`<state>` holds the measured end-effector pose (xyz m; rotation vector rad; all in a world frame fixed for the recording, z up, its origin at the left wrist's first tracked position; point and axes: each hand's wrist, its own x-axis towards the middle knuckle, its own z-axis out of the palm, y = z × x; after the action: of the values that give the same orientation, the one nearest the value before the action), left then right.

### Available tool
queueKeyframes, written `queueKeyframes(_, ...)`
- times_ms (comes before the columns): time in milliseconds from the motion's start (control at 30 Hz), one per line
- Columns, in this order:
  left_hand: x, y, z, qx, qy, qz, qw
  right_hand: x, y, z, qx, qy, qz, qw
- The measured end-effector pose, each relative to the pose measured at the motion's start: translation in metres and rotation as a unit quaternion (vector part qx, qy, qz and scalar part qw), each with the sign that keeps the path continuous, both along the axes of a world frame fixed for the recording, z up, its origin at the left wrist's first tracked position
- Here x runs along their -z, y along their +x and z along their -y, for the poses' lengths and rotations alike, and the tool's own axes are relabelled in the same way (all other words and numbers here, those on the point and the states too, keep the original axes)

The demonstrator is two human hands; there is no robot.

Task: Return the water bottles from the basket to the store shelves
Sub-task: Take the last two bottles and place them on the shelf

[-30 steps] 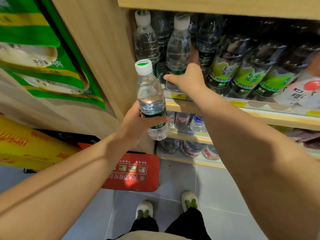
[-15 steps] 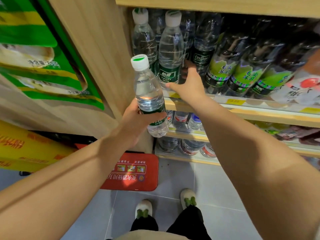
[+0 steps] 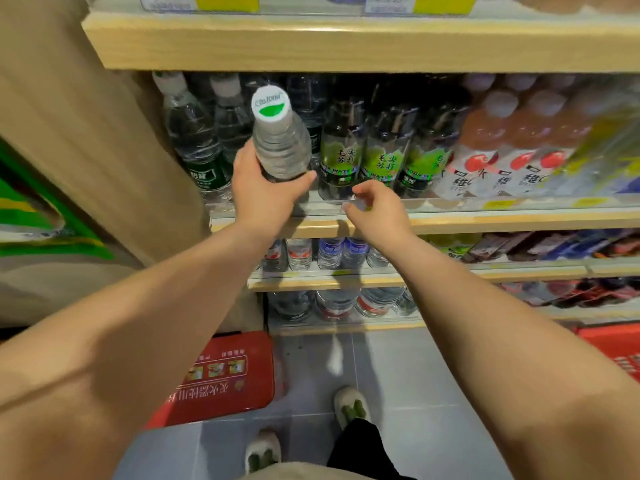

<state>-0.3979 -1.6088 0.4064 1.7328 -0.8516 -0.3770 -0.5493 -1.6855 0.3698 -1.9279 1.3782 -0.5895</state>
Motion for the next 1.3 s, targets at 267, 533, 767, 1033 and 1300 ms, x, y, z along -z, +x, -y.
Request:
queueKeyframes(267, 0.013, -0.014, 0.025, -0.051, 0.017, -0.015, 0.998, 0.005, -0.009, 0.01, -0.036, 0.016, 0.025, 0.999)
queueKeyframes(533, 0.015, -0.029, 0.047, -0.112, 0.113, 0.062, 0.985, 0.003, -0.015, 0.016, -0.066, 0.037, 0.032, 0.997)
queueKeyframes(767, 0.02, -0.028, 0.056, -0.168, 0.128, 0.06, 0.976, 0.004, -0.025, 0.018, -0.11, 0.062, 0.033, 0.991)
queueKeyframes(1033, 0.005, -0.032, 0.041, -0.162, 0.13, 0.115, 0.971, -0.02, -0.042, 0.013, -0.132, 0.048, 0.075, 0.987)
queueKeyframes(1300, 0.004, -0.064, -0.035, 0.072, 0.071, 0.065, 0.993, -0.047, -0.086, -0.043, -0.032, 0.001, 0.099, 0.995)
